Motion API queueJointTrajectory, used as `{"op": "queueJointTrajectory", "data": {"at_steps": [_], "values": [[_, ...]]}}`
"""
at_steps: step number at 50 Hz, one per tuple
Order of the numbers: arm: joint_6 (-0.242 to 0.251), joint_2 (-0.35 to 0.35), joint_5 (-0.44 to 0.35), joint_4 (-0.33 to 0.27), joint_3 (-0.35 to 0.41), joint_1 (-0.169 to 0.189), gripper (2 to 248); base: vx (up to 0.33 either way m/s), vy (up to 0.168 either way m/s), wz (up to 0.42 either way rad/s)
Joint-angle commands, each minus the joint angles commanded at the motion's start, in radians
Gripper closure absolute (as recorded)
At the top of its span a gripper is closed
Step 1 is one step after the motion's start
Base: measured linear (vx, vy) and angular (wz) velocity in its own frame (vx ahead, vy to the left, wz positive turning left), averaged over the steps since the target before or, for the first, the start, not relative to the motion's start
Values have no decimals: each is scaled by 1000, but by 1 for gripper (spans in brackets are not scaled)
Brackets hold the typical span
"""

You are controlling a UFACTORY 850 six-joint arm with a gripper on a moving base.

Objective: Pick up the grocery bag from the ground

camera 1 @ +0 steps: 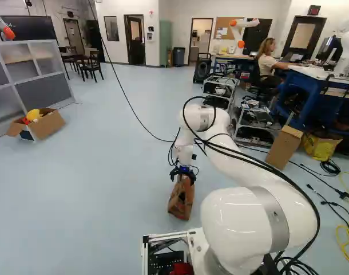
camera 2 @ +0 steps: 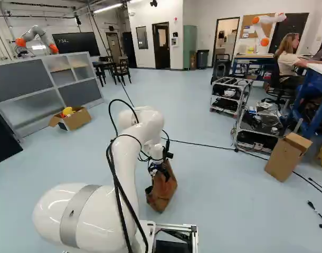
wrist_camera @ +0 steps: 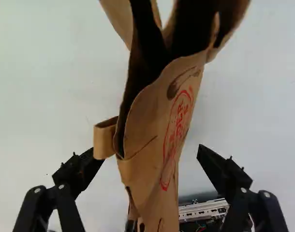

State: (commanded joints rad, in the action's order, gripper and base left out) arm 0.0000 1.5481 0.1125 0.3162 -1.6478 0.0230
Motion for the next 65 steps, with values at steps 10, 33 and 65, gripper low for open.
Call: {"op": "queueJointTrajectory", "data": {"at_steps": [10, 33, 65], "values": [[0, 27, 0, 0, -26, 0, 3, 0, 0, 0], [0, 30, 0, 0, -30, 0, 3, 0, 0, 0], [0, 30, 0, 0, -30, 0, 224, 0, 0, 0]]}}
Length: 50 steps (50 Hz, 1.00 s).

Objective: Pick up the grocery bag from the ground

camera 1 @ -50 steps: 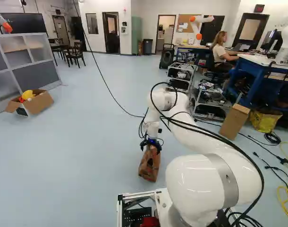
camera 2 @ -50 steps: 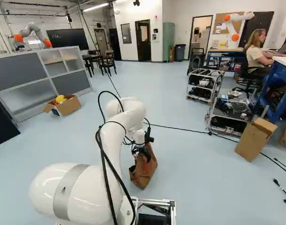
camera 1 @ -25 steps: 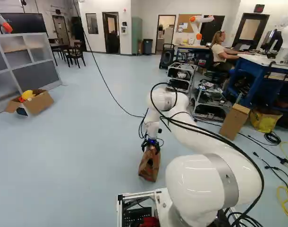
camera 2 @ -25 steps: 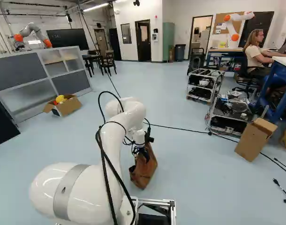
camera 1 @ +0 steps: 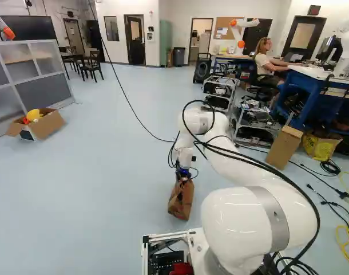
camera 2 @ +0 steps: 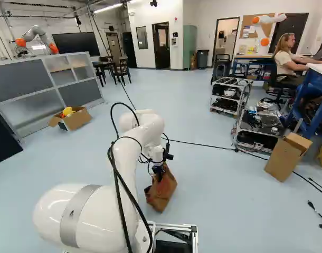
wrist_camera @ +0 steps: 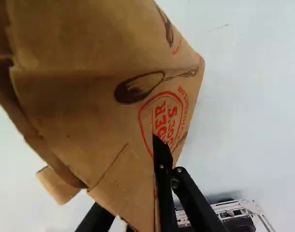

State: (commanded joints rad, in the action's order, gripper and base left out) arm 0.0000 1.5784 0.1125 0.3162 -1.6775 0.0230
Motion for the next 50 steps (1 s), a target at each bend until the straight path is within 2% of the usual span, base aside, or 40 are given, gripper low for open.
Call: {"op": "queueJointTrajectory", "data": {"at_steps": [13, 50], "values": [[0, -12, 0, 0, 12, 0, 228, 0, 0, 0], [0, -149, 0, 0, 142, 0, 228, 0, 0, 0]]}}
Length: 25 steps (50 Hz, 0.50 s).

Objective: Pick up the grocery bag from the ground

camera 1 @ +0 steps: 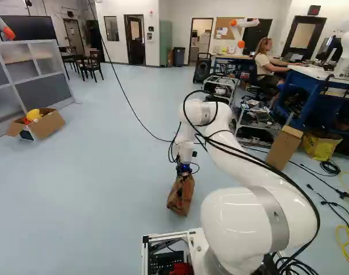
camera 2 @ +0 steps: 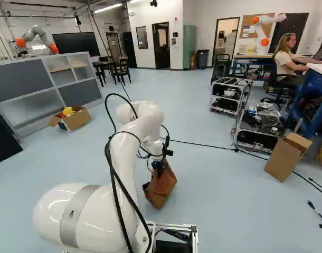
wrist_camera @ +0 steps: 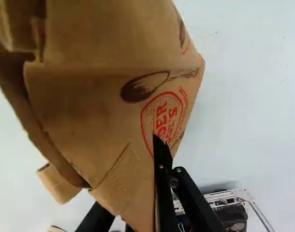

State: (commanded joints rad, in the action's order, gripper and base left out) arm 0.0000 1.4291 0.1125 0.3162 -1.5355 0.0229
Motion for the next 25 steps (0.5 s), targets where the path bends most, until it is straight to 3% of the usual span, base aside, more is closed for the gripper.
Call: {"op": "queueJointTrajectory", "data": {"at_steps": [25], "values": [[0, -98, 0, 0, 95, 0, 228, 0, 0, 0]]}}
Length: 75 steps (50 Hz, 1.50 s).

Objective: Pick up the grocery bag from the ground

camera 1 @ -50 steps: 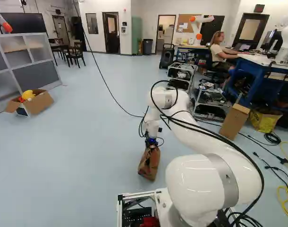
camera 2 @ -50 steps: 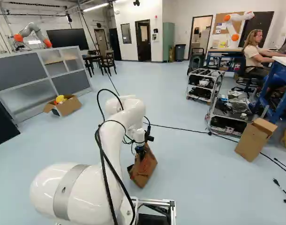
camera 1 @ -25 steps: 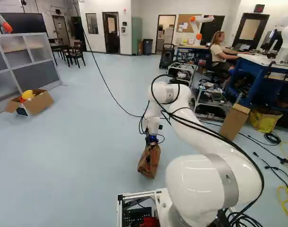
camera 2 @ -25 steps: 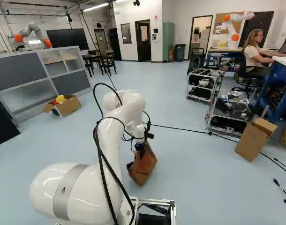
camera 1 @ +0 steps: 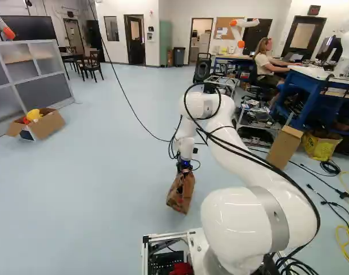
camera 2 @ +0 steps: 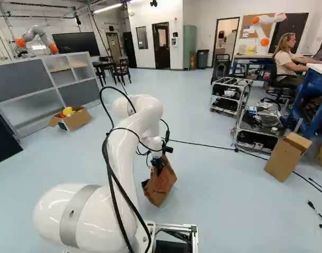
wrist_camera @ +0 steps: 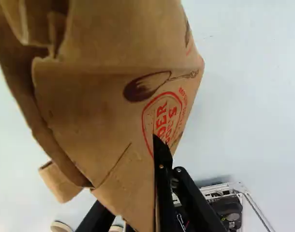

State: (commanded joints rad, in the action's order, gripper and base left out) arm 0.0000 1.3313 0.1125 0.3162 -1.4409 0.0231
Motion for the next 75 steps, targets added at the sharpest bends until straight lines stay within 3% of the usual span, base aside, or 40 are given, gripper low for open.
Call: {"op": "queueJointTrajectory", "data": {"at_steps": [75], "values": [[0, -336, 0, 0, 378, 4, 228, 0, 0, 0]]}}
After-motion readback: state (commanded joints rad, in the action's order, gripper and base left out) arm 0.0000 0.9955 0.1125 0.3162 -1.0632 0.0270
